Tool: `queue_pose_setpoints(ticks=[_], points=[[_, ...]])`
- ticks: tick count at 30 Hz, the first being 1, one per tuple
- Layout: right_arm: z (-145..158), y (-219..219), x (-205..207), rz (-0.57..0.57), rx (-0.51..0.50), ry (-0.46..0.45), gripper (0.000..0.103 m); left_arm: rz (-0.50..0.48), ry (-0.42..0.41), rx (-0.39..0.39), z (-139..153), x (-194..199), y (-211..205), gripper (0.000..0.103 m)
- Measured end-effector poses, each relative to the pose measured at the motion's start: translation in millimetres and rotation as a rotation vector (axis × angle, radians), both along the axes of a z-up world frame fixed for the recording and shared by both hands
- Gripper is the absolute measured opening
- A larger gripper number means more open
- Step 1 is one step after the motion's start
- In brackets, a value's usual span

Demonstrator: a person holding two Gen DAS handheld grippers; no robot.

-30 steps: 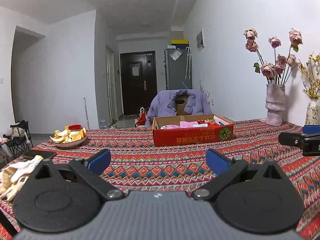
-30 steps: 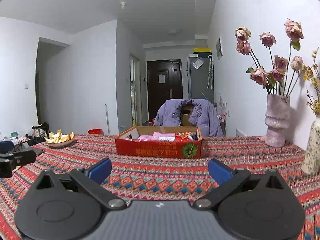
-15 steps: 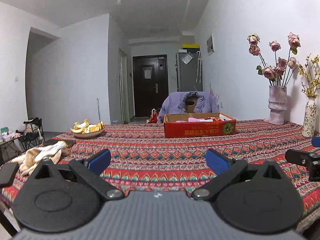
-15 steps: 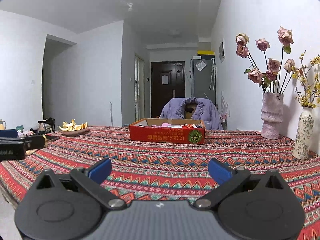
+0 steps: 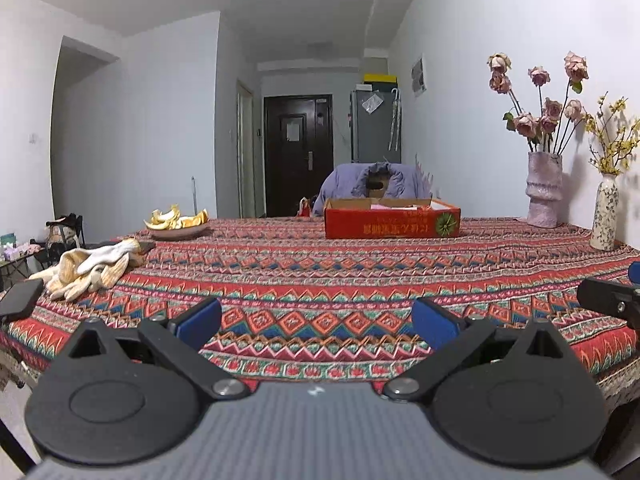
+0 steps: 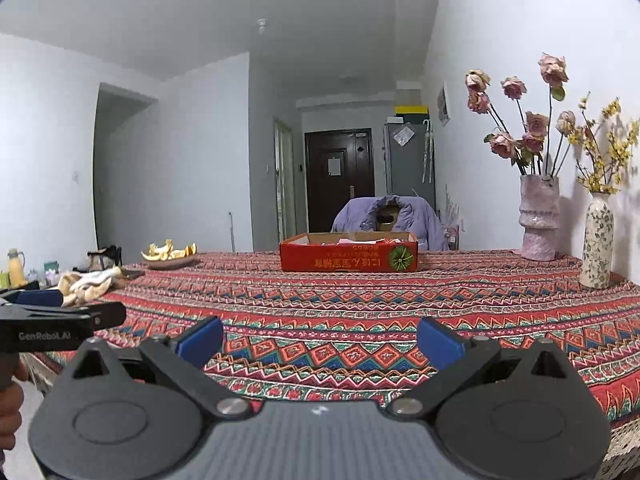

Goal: Organize snacks

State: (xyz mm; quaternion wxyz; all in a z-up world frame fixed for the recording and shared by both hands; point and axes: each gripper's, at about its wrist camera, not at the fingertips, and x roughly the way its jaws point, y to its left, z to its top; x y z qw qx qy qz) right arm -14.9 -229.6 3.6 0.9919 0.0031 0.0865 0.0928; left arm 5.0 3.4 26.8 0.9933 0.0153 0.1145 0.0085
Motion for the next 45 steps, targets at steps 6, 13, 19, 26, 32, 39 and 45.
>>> queue_pose_setpoints(ticks=[6, 13, 19, 26, 32, 39, 45], points=[[-0.2, 0.4, 2.7, 0.001, 0.008, 0.009, 0.103, 0.013, -0.005, -0.004, 0.2, -1.8, 7.3, 0.103], [0.9, -0.6, 4.8, 0.013, 0.005, 0.017, 0.103, 0.01, -0.005, -0.004, 1.7, -1.4, 8.9, 0.103], [-0.5, -2.3, 5.2, -0.004, 0.01, 0.024, 0.103, 0.006, -0.004, -0.002, 1.8, -1.5, 7.5, 0.103], [0.1, -4.7, 4.9, -0.015, 0.022, 0.017, 0.103, -0.012, 0.014, -0.014, 0.3, 0.6, 7.9, 0.103], [0.5, -4.2, 5.0, -0.012, 0.019, 0.018, 0.103, -0.009, 0.009, -0.004, 0.2, 0.6, 7.6, 0.103], [0.3, -2.9, 4.7, -0.004, 0.009, 0.017, 0.103, -0.006, 0.001, 0.009, 0.2, -0.6, 5.7, 0.103], [0.3, -2.5, 4.3, -0.012, 0.007, 0.016, 0.103, -0.008, 0.0, 0.013, 0.2, -0.2, 4.6, 0.103]])
